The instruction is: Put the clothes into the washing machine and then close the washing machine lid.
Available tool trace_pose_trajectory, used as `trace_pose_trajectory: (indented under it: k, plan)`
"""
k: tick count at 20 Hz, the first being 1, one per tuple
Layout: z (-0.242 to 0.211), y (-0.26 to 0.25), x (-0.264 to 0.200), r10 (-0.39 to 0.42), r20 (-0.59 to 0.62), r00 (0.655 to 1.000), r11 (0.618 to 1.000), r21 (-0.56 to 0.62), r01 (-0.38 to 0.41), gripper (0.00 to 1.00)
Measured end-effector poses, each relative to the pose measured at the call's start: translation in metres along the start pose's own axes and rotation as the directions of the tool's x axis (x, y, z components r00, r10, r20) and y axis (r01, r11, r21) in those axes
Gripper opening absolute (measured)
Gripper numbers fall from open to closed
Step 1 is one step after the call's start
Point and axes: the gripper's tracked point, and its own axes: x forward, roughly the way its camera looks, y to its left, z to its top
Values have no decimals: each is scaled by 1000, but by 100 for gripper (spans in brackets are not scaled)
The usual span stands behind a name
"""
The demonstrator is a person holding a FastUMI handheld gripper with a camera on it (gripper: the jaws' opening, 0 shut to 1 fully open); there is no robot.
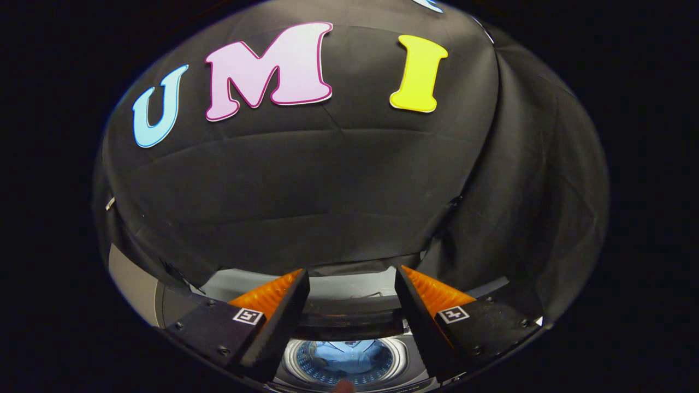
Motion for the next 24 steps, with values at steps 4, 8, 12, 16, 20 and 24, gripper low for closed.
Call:
trace_pose_trajectory:
  k: [4, 8, 12, 16, 20, 24]
  plan:
    - [1, -5, -3, 1, 8, 1000, 1000, -3, -1, 100]
    - [-1, -8, -4, -11, 6, 1000, 1000, -6, 11, 100]
    - [-3, -9, -4, -19, 10, 1000, 1000, -13, 19, 100]
    - [-5, -7, -4, -34, 9, 999, 999, -16, 34, 100]
    - [-8, -5, -3, -21, -8, 1000, 1000, -16, 20, 99]
    - [-17, -5, -3, -16, -56, 998, 1000, -24, 15, 98]
